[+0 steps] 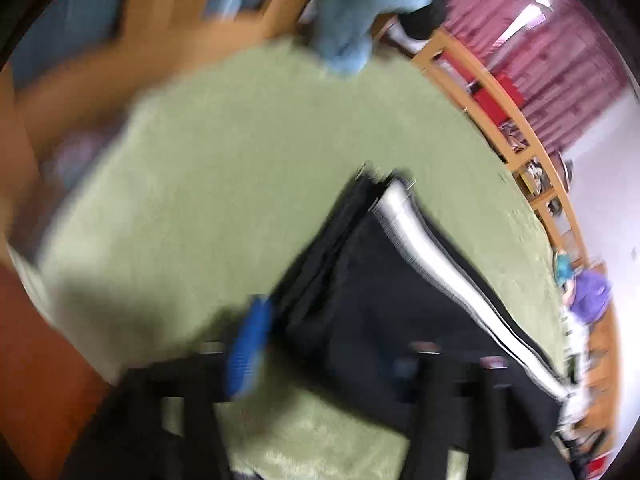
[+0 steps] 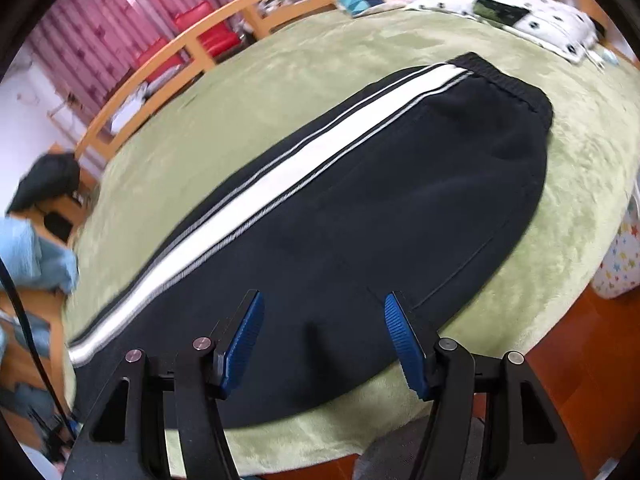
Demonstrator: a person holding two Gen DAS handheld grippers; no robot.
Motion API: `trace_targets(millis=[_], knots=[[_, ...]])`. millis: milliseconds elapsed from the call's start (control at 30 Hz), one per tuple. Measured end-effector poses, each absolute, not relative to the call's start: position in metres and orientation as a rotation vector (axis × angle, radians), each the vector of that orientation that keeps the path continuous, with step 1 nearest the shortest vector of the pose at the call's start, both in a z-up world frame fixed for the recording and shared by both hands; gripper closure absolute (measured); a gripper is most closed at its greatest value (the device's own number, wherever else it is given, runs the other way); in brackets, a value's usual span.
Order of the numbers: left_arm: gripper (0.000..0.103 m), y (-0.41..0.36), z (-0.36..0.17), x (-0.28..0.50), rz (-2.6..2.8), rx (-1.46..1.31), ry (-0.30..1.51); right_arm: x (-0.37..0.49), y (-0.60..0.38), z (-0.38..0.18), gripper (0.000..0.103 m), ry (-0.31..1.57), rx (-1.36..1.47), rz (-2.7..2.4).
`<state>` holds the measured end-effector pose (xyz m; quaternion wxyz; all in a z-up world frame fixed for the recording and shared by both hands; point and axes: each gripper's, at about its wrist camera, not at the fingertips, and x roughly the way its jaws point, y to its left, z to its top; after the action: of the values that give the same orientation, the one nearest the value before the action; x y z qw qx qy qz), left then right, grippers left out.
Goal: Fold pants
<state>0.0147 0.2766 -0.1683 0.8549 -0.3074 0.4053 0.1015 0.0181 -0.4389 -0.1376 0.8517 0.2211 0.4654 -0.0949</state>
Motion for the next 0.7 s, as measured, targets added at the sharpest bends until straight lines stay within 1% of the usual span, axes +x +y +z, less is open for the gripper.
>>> trace_targets(millis=[67,167,300,433,467,533,567,600,633,700], knots=[[0.04,0.266,-0.146,0.027,0.171,-0.58,0.809,0.021,-0.434,-0.144,0.037,0.998,0.431,-0.192],[0.04,0.256,-0.134,0.064,0.118,-0.553,0.804,0.027,-0.433,-0.157,0.037,1.026,0.432,-0.194],[0.042,0.249,-0.143,0.111,0.1,-0.49,0.835,0.032,-0.434,-0.171,0.037,1.049,0.432,-0.202],[0.042,0.256,-0.168,0.156,0.133,-0.486,0.892,0.028,-0.434,-0.173,0.037,1.04,0.403,-0.204],[0.045,0.257,-0.177,0.16,0.15,-0.482,0.906,0.028,-0.434,-0.173,0.037,1.039,0.398,-0.206],[0.056,0.257,-0.188,0.178,0.152,-0.479,0.945,0.028,-0.431,-0.175,0.037,1.038,0.383,-0.211],[0.079,0.256,-0.196,0.188,0.125,-0.467,0.974,0.029,-0.429,-0.176,0.037,1.039,0.378,-0.215],[0.083,0.253,-0.201,0.195,0.1,-0.445,0.993,0.031,-0.428,-0.177,0.037,1.042,0.374,-0.22],[0.086,0.251,-0.201,0.199,0.094,-0.42,0.997,0.033,-0.427,-0.178,0.037,1.044,0.372,-0.22],[0.088,0.263,-0.179,0.187,0.094,-0.448,0.894,0.038,-0.426,-0.178,0.037,1.048,0.371,-0.221]])
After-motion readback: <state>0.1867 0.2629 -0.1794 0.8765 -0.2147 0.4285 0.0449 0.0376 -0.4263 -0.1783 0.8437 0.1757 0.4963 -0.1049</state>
